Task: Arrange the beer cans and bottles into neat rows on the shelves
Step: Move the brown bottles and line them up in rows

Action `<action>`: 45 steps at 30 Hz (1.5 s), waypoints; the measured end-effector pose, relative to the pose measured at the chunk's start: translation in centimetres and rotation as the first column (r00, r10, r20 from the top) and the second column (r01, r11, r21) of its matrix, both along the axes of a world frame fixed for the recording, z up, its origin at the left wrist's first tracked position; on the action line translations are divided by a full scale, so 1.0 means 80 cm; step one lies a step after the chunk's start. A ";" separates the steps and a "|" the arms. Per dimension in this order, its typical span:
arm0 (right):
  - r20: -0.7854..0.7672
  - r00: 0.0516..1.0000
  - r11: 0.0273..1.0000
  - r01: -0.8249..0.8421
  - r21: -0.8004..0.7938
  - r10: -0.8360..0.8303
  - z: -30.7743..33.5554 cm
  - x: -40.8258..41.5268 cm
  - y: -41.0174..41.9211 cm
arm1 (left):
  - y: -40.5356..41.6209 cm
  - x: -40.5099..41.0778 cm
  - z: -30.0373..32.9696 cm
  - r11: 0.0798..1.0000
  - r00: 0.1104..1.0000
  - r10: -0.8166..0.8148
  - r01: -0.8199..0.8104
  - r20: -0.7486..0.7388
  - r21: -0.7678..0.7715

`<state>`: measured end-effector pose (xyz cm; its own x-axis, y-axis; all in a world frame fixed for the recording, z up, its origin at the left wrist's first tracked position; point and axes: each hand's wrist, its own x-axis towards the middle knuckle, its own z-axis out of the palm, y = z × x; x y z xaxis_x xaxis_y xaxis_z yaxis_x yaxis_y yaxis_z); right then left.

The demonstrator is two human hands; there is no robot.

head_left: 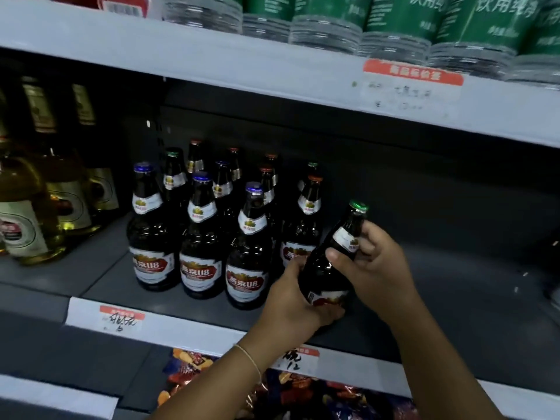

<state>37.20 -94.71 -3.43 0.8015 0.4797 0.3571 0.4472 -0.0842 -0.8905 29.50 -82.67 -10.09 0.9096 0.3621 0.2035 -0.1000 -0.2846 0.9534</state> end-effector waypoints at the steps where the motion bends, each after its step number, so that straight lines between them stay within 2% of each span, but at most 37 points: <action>1: 0.013 1.000 1.000 0.006 0.013 -0.006 -0.002 -0.003 0.006 | 0.003 -0.004 -0.001 1.000 1.000 -0.005 0.005 0.005 -0.001; 6: 0.089 0.996 1.000 0.015 -0.009 -0.014 -0.004 -0.018 0.026 | 0.010 -0.016 -0.009 0.994 0.998 0.019 -0.026 0.063 0.109; 10: 0.098 0.994 0.999 0.047 -0.027 -0.044 -0.009 -0.020 0.040 | 0.014 -0.026 -0.025 0.967 0.999 0.040 -0.036 -0.013 0.253; 13: 0.100 0.993 0.998 0.062 -0.031 -0.058 -0.013 -0.019 0.046 | 0.016 -0.034 -0.031 0.958 0.998 0.024 -0.005 -0.061 0.286; 19: 0.108 0.992 0.997 0.063 -0.038 -0.059 -0.027 -0.017 0.044 | 0.025 -0.044 -0.024 0.937 0.998 0.050 -0.034 -0.035 0.346; 22: 0.007 0.998 0.998 -0.065 -0.014 0.066 -0.046 -0.017 0.023 | 0.034 -0.048 -0.022 0.913 0.998 0.057 -0.045 -0.018 0.405; 24: -0.029 0.988 0.984 -0.156 -0.087 0.155 -0.063 -0.022 0.012 | 0.039 -0.049 -0.024 0.902 0.998 0.058 -0.046 -0.015 0.429; 26: -0.067 0.986 0.982 -0.160 -0.103 0.154 -0.079 -0.024 0.011 | 0.042 -0.048 -0.027 0.899 0.997 0.069 -0.052 -0.022 0.434; 29: -0.129 0.989 0.997 -0.075 -0.026 0.071 -0.093 -0.020 0.019 | 0.046 -0.048 -0.030 0.916 0.997 0.069 -0.048 -0.038 0.398; 36: -0.171 0.985 1.000 0.029 0.011 -0.027 -0.108 -0.018 0.028 | 0.054 -0.053 -0.026 0.938 0.999 0.035 -0.019 -0.040 0.346; 45: -0.171 0.982 0.996 0.068 -0.057 -0.077 -0.121 -0.023 0.035 | 0.052 -0.055 -0.023 0.940 0.998 0.041 -0.020 -0.055 0.339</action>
